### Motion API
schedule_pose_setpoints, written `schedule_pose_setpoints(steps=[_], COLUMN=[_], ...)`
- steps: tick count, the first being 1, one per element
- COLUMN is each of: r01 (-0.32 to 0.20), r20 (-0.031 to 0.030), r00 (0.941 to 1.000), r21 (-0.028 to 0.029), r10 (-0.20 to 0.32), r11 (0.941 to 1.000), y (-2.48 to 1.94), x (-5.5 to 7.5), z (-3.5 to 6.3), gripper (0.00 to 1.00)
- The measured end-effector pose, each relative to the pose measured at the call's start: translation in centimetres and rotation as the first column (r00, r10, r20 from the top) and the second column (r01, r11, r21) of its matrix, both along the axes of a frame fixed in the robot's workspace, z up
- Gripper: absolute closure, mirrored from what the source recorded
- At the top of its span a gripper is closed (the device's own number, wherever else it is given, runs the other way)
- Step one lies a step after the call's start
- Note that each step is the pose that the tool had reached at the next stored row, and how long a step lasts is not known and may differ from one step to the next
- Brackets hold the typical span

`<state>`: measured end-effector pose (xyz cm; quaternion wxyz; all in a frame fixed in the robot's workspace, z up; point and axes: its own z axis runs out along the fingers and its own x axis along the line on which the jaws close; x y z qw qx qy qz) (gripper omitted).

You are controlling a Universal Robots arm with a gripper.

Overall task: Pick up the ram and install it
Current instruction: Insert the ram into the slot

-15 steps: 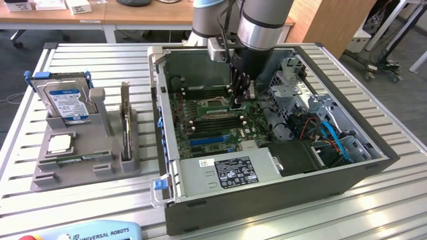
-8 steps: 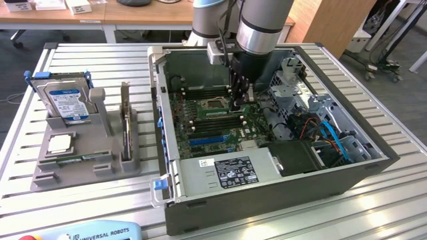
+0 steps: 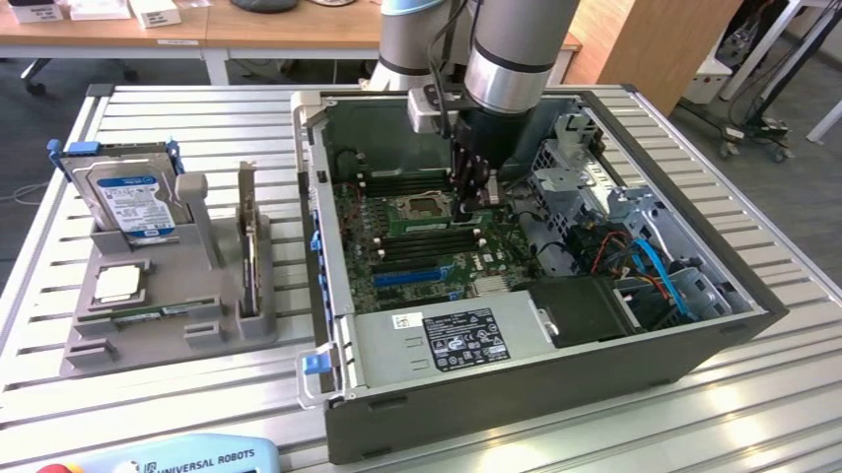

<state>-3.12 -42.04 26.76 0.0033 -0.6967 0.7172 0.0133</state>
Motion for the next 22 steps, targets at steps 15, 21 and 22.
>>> schedule_pose_setpoints(steps=[15, 21, 22], r01=[0.000, 0.000, 0.000], r20=[0.0004, 0.0006, 0.0006], r00=[1.0000, 1.0000, 1.0000], r21=[-0.0001, -0.0001, 0.0000], r10=[0.000, 0.000, 0.000], r11=[1.0000, 1.0000, 1.0000], y=[0.27, 0.27, 0.27], x=[0.0, 0.0, 0.0], z=[-0.55, -1.14, -1.22], gripper=[0.89, 0.89, 0.89])
